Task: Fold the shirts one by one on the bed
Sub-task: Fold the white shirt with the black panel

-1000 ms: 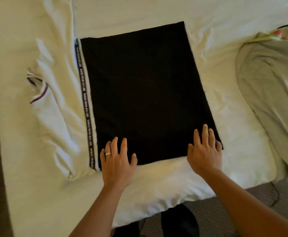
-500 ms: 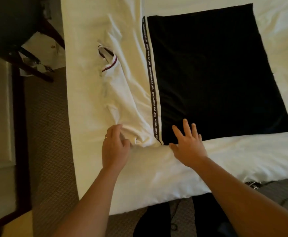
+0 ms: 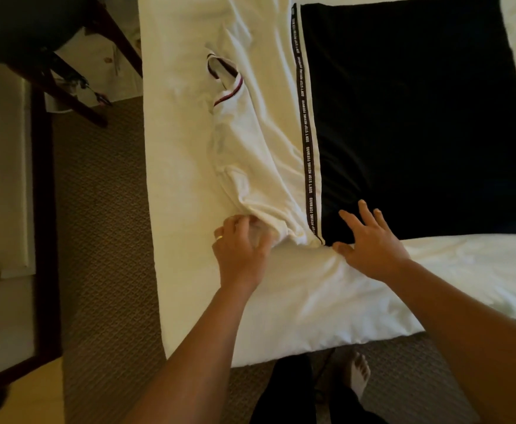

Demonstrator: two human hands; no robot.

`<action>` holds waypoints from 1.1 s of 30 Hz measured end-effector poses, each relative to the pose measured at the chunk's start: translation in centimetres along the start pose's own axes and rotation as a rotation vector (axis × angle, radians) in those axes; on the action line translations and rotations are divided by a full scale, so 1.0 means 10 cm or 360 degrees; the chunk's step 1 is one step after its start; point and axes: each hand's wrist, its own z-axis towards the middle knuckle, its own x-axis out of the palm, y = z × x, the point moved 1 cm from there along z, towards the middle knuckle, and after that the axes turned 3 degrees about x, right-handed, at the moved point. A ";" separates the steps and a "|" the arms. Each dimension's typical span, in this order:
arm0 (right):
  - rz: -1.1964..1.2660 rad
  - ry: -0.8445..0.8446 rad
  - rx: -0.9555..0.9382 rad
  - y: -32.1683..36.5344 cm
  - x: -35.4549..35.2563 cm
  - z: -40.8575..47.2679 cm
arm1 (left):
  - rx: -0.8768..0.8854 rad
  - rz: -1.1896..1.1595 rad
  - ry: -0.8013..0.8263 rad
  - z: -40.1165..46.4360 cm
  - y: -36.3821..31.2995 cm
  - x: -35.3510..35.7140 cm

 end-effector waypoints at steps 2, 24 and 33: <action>-0.0002 0.0002 -0.0009 0.00 -0.01 0.01 | 0.0121 0.0059 0.0126 -0.09 0.05 0.06; 0.0033 -0.0005 -0.0041 0.12 -0.18 -0.25 | 0.0131 0.0027 -0.0025 -0.88 0.37 -0.29; -0.0084 0.0040 -0.0099 0.09 0.06 -0.43 | 0.0401 0.0073 -0.0182 -1.02 0.34 -0.29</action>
